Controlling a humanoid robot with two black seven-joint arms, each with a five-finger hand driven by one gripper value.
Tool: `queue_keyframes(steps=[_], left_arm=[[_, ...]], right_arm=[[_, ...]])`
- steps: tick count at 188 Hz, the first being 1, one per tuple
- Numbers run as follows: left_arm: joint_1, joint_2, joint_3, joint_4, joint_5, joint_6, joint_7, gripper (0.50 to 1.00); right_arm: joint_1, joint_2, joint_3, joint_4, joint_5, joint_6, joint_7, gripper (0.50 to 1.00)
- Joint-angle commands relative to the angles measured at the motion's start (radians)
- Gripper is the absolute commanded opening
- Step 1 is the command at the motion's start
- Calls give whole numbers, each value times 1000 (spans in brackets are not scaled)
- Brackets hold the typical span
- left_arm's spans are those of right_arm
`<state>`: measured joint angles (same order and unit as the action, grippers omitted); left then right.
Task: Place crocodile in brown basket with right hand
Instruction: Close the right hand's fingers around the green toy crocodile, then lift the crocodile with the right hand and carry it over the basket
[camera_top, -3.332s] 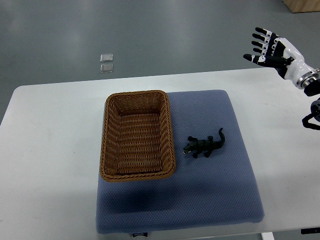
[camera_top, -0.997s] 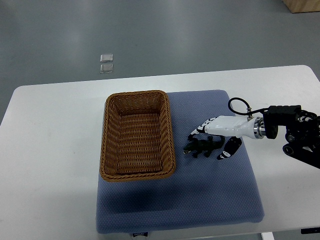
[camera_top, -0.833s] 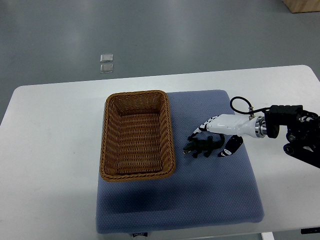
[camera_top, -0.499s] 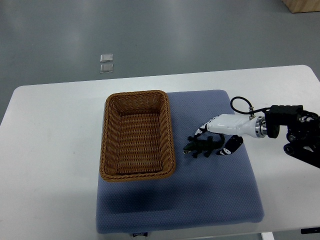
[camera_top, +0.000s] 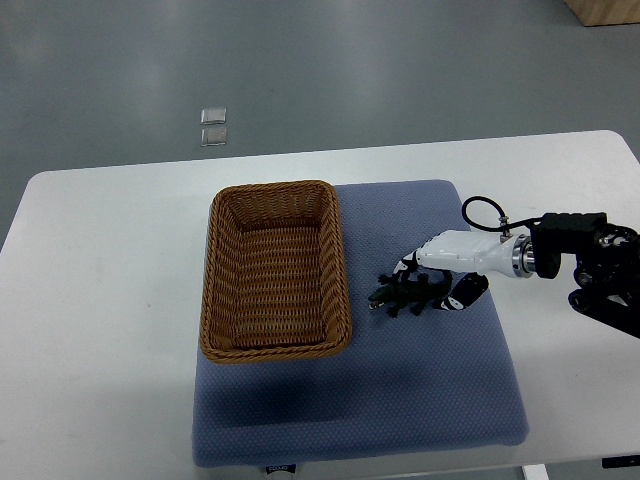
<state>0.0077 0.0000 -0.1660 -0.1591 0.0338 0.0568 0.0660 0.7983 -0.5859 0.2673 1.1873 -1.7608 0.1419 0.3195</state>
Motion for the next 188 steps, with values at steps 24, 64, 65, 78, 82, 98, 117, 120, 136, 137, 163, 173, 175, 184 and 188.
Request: queue_keyframes(steps=[24, 64, 65, 78, 82, 98, 117, 120, 136, 137, 163, 173, 175, 184, 188], left_arm=[[0, 0, 0, 0, 0, 0, 0, 1000], [0, 0, 0, 1, 0, 0, 0, 1000], [0, 0, 0, 1, 0, 0, 0, 1000], [0, 0, 0, 0, 0, 0, 0, 1000], [0, 0, -1, 1, 0, 0, 0, 1000], [0, 0, 0, 0, 0, 0, 0, 1000], [0, 0, 0, 0, 0, 0, 0, 1000], [0, 0, 0, 1, 0, 0, 0, 1000], [0, 0, 0, 0, 0, 0, 0, 1000], [0, 0, 0, 0, 0, 0, 0, 1000], [0, 0, 0, 0, 0, 0, 0, 1000], [0, 0, 0, 0, 0, 0, 0, 1000], [0, 0, 0, 0, 0, 0, 0, 1000], [0, 0, -1, 0, 0, 0, 0, 1000], [0, 0, 0, 0, 0, 0, 0, 1000]], right_arm=[[5, 0, 0, 0, 0, 4, 0, 580], [7, -2, 0, 0, 1, 4, 1, 541], [7, -2, 0, 0, 1, 4, 1, 541], [9, -3, 0, 0, 3, 4, 1, 541], [9, -3, 1, 0, 4, 4, 1, 541], [12, -5, 1, 0, 7, 2, 1, 541], [13, -9, 3, -2, 11, 2, 1, 541], [15, -11, 4, -2, 12, 2, 1, 541], [16, -14, 13, -11, 17, 4, 1, 541], [16, -14, 13, -12, 17, 5, 1, 541], [16, -18, 20, -15, 20, 4, 1, 541], [18, -22, 21, -18, 20, 4, 1, 541], [18, -22, 21, -18, 20, 4, 3, 541], [18, -22, 21, -25, 20, 2, 1, 541], [18, -22, 21, -28, 20, 2, 1, 541]])
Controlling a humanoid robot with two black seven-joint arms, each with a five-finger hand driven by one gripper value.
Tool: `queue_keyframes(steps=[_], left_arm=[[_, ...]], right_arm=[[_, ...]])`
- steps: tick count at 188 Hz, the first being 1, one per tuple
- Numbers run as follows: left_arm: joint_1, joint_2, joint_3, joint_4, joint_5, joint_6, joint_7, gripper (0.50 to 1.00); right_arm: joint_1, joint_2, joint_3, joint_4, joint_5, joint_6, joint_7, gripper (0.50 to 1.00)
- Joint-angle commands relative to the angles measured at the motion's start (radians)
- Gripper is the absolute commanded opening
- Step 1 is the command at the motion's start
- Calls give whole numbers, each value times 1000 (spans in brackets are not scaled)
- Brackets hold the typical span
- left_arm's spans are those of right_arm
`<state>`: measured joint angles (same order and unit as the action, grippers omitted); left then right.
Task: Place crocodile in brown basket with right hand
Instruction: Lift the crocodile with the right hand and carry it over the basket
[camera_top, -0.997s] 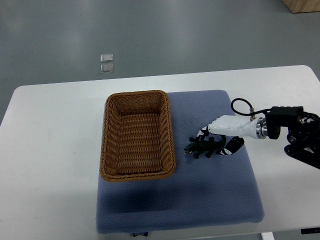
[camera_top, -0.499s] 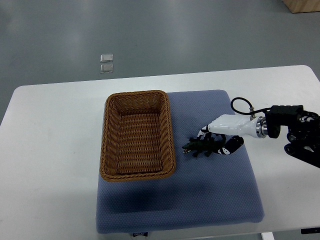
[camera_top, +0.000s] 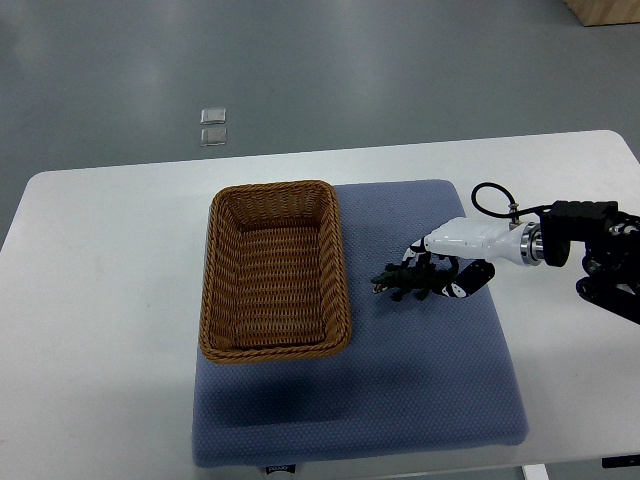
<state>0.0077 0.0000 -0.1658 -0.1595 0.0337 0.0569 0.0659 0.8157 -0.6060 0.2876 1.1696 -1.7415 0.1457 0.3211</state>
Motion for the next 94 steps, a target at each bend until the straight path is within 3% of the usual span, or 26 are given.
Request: queue_keyframes(steps=[1, 94], left_arm=[[0, 0, 0, 0, 0, 0, 0, 1000], [0, 0, -1, 0, 0, 0, 0, 1000]], right_arm=[[0, -1, 1, -10, 0, -2, -1, 541], [45, -1, 56, -97, 2, 9, -5, 541]])
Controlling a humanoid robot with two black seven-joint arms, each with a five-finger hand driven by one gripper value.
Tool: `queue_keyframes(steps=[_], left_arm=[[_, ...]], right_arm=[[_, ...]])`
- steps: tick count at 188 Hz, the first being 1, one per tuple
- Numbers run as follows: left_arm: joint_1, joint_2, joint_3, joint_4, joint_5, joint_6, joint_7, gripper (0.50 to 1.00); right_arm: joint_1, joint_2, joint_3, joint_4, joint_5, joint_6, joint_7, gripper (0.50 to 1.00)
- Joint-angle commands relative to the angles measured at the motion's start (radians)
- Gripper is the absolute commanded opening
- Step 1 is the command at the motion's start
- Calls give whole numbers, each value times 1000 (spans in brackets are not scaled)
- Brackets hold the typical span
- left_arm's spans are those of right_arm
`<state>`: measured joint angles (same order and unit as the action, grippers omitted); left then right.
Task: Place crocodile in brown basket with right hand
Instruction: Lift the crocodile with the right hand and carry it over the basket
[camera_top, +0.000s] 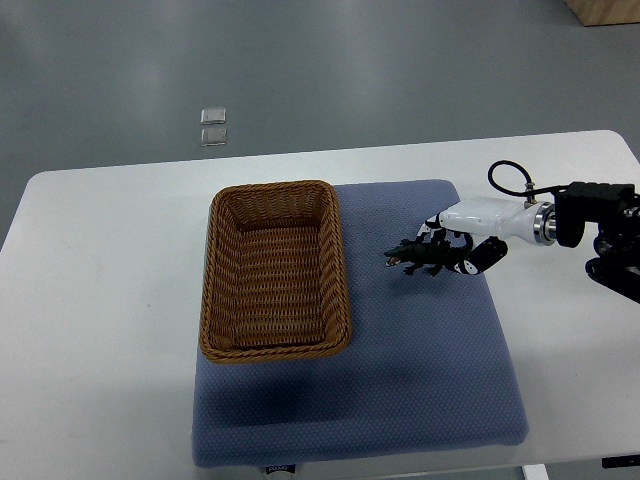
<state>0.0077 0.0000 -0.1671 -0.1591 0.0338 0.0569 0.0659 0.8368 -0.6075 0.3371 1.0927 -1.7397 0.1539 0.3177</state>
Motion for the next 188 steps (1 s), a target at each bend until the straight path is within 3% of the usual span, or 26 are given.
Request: queue_keyframes(steps=[1, 94, 188], left_arm=[[0, 0, 0, 0, 0, 0, 0, 1000], [0, 0, 0, 1, 0, 0, 0, 1000], [0, 0, 0, 0, 0, 0, 0, 1000]], right_arm=[[24, 0, 7, -20, 0, 1, -2, 541], [146, 26, 31, -45, 81, 16, -14, 543], [212, 336, 31, -97, 77, -13, -29, 545]])
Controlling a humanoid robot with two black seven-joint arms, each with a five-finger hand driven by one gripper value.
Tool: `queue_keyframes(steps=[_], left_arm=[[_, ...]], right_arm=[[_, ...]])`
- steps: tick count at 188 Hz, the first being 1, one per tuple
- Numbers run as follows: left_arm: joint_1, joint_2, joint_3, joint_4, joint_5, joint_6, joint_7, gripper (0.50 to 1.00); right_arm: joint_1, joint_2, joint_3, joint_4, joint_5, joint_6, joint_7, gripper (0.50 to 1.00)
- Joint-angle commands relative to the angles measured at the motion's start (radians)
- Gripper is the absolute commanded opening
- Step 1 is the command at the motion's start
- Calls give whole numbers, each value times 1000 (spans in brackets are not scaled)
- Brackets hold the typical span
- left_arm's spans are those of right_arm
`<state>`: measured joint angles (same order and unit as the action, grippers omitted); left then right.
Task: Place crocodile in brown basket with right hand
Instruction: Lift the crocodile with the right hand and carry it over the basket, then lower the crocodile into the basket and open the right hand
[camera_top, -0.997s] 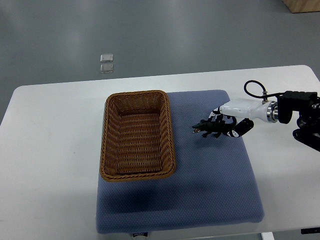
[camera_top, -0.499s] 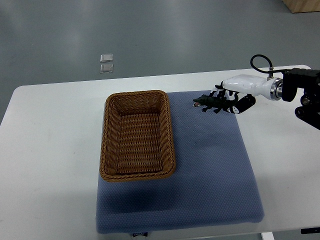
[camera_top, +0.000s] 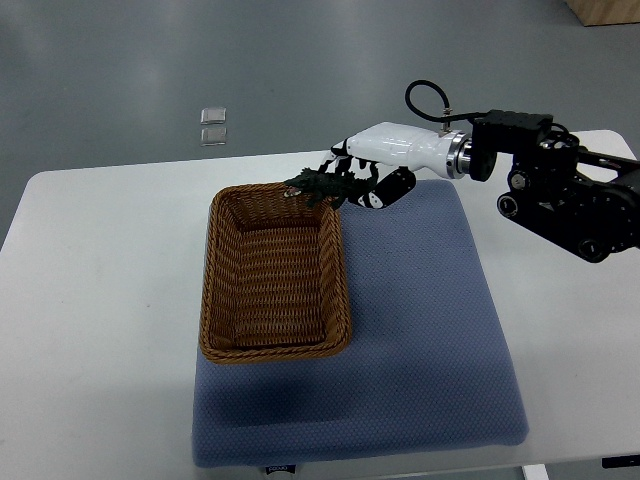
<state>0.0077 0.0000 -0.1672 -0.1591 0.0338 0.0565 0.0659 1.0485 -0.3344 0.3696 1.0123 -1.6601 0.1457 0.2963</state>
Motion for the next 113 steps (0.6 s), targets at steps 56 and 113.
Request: queue_keyframes(steps=[56, 113], left_arm=[[0, 0, 0, 0, 0, 0, 0, 1000], [0, 0, 0, 1, 0, 0, 0, 1000]], right_arm=[[-9, 195, -20, -52, -18, -6, -8, 552], [-51, 262, -29, -116, -43, -8, -8, 558]])
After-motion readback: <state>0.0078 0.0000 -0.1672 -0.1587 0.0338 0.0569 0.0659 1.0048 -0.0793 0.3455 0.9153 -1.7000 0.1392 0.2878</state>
